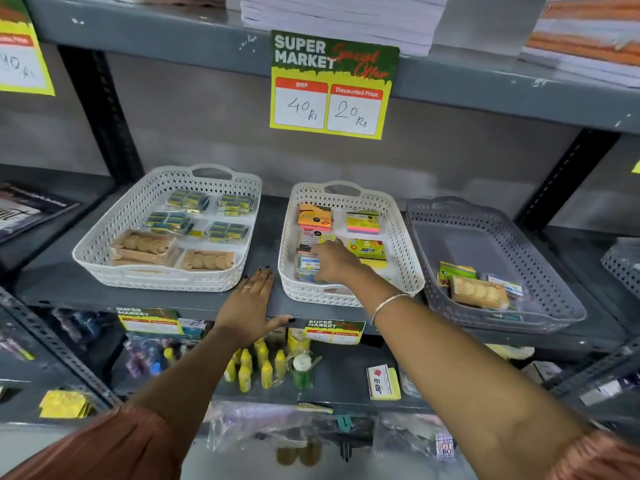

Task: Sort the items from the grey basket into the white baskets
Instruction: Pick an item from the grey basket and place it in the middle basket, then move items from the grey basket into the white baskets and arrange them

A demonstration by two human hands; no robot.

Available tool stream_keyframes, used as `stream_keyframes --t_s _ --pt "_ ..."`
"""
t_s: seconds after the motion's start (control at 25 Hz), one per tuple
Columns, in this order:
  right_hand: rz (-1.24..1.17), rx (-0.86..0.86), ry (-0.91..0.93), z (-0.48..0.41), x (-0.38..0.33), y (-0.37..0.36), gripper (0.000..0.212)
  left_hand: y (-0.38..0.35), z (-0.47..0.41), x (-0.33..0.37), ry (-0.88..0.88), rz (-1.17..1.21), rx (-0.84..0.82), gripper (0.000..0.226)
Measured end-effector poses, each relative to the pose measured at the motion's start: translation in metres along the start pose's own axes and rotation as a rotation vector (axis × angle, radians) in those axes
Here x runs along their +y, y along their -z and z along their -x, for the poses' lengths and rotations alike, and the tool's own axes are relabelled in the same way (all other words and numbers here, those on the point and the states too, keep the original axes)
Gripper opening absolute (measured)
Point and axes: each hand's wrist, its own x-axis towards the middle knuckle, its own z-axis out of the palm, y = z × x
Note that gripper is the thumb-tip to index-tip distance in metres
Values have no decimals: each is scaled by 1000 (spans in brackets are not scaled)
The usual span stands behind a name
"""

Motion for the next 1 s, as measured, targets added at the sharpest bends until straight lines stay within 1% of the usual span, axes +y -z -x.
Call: stream_keyframes --t_s 0.16,0.24,0.32,0.36,0.4,0.44,0.48,0.52,0.56,0.6,0.64,0.72,0.76,0.84,0.92,1.0 --pt "9 -2 -16 2 0 0 43 -3 -1 0 14 2 15 128" --pt "8 -46 -7 3 0 2 50 -3 -1 0 12 -5 19 127" --pt "-69 -53 -12 5 1 7 58 -2 0 0 8 -18 18 119" --pt "-133 5 -40 6 4 12 57 -1 0 1 6 -22 17 113" --pt "-191 106 -90 6 10 18 52 -1 1 1 6 -21 18 110" --pt "-211 243 -164 6 20 24 45 0 1 2 6 -19 20 109" --pt "-175 372 -261 8 35 28 40 1 2 2 7 -19 22 109" --pt "-107 458 -365 11 54 29 37 1 2 2 7 -20 22 110" --pt "-45 481 -474 15 77 28 37 1 2 2 5 -19 21 110" --pt "-11 447 -590 22 100 25 39 1 2 2 2 -17 19 109" --pt "11 370 -698 31 122 20 41 1 2 3 0 -12 23 108" --pt "83 181 -829 50 155 7 50 1 2 3 3 -1 35 102" --pt "116 102 -857 57 166 2 53 1 2 3 3 0 33 98" --pt "148 1 -887 66 183 -8 52 1 3 3 7 -4 28 94" --pt "190 -57 -894 69 193 -14 52 0 3 3 10 -8 25 95" --pt "247 -82 -874 71 196 -16 50 0 3 3 10 -21 21 100"
